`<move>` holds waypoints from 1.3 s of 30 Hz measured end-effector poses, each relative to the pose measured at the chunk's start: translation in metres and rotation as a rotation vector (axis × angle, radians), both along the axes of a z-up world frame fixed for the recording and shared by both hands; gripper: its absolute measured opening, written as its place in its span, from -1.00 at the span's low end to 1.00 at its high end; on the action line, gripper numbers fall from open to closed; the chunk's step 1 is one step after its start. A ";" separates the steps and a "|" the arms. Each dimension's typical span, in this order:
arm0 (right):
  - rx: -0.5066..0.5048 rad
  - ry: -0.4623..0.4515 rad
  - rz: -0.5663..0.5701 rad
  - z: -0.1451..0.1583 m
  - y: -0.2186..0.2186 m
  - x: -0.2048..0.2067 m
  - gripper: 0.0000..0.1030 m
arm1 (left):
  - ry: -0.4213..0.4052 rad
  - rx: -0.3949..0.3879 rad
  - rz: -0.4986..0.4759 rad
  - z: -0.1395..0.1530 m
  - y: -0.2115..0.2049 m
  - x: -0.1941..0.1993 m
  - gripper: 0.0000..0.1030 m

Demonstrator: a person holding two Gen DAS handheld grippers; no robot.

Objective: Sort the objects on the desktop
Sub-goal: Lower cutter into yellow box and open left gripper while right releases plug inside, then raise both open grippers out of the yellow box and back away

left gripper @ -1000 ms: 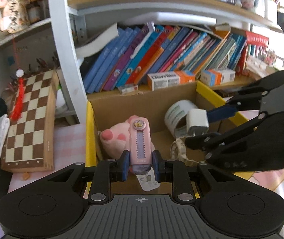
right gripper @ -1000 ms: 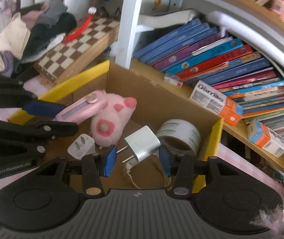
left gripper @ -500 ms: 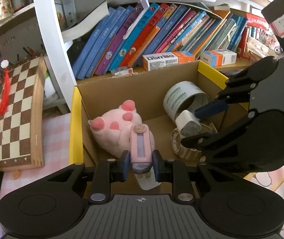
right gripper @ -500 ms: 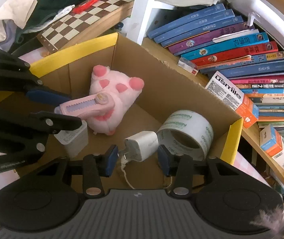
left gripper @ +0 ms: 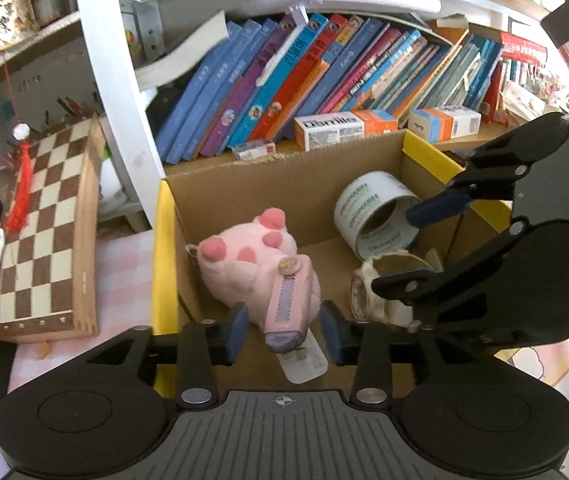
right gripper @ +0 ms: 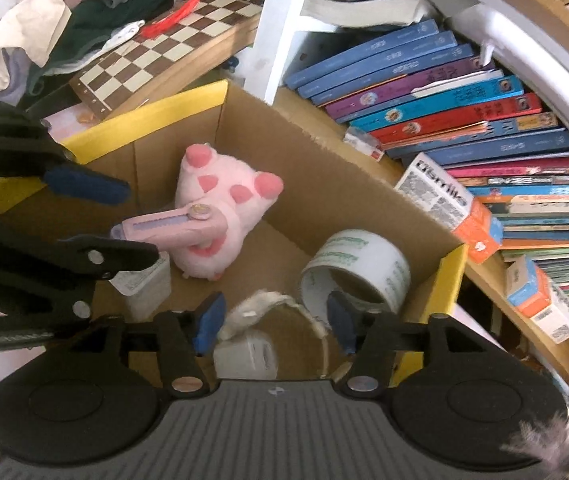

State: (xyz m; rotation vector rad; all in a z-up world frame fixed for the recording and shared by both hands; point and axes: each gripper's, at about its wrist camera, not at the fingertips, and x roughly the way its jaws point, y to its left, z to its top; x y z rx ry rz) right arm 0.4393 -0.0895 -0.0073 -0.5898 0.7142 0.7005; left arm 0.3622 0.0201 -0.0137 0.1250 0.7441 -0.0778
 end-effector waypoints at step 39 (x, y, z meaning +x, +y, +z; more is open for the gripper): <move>0.279 -0.096 -0.276 0.060 -0.089 -0.147 0.67 | -0.154 -0.072 0.067 0.050 0.024 -0.147 0.55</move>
